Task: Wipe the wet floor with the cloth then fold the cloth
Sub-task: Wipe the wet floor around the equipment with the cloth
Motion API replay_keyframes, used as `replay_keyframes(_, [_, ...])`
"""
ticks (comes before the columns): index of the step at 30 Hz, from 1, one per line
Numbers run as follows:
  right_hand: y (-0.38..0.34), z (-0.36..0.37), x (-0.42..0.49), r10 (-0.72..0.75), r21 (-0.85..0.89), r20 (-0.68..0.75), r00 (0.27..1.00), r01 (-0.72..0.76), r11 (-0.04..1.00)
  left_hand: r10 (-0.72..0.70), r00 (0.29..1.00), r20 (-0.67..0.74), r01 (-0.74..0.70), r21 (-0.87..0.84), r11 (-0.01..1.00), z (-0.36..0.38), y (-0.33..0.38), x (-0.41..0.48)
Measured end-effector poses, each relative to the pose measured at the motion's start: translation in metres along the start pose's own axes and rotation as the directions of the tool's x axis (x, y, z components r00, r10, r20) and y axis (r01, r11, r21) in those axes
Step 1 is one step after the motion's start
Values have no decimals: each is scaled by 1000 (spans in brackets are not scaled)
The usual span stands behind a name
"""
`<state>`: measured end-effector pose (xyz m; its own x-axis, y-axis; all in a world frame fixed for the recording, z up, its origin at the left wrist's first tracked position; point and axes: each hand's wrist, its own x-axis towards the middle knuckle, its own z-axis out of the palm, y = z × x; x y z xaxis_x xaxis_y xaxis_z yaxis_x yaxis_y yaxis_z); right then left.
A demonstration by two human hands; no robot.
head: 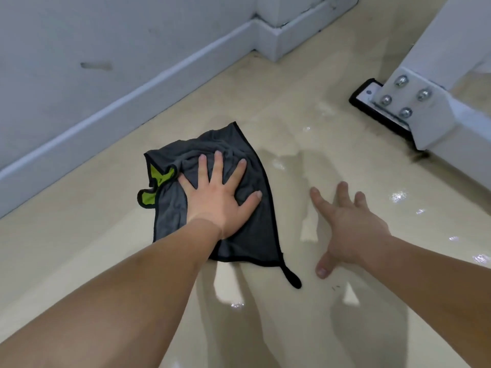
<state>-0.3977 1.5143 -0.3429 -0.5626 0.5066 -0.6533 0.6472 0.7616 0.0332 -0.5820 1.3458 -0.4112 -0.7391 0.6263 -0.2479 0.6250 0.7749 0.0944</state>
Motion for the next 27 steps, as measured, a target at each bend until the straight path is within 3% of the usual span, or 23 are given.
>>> replay_keyframes(9, [5,7,7,-2,121,-36,999,6,993,-64,998,20,65,-9,998,-7,14,56])
replay_keyframes(12, [4,19,-3,61,202,-165,984,-27,979,-117,992,47,118,-11,993,-7,45,66])
replay_keyframes(15, [15,42,-34,32,214,-297,954,33,976,1,999,34,-1,10,1000,0,92,59])
replay_keyframes(18, [55,63,-67,40,306,-378,925,84,948,243,970,27,-244,46,969,14,170,32])
replay_keyframes(22, [114,70,-92,243,549,-426,871,36,835,562,816,132,-577,127,807,35,258,-35])
replay_keyframes(25, [154,57,-103,446,729,-301,843,-98,678,759,617,206,-787,137,602,52,288,-87])
replay_keyframes(27, [176,47,-106,510,740,-236,827,-187,646,848,491,200,-871,104,481,60,285,-107])
